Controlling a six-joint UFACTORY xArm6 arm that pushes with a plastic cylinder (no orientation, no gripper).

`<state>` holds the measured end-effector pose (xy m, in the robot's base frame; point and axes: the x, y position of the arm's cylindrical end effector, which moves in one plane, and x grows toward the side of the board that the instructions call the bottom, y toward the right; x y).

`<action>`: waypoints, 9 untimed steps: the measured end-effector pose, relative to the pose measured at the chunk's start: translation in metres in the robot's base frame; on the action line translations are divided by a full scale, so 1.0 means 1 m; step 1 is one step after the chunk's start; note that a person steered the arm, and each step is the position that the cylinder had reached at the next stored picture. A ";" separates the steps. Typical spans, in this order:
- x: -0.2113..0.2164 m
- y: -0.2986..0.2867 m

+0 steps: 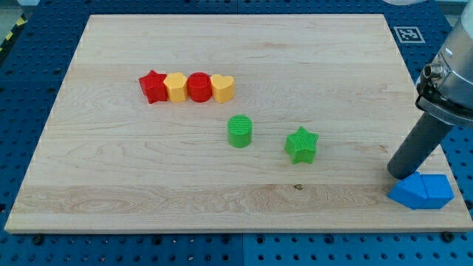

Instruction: Move the green star towards the blue triangle

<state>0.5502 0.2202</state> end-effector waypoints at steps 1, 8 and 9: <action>-0.021 0.000; -0.053 -0.148; -0.053 -0.132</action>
<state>0.4973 0.0878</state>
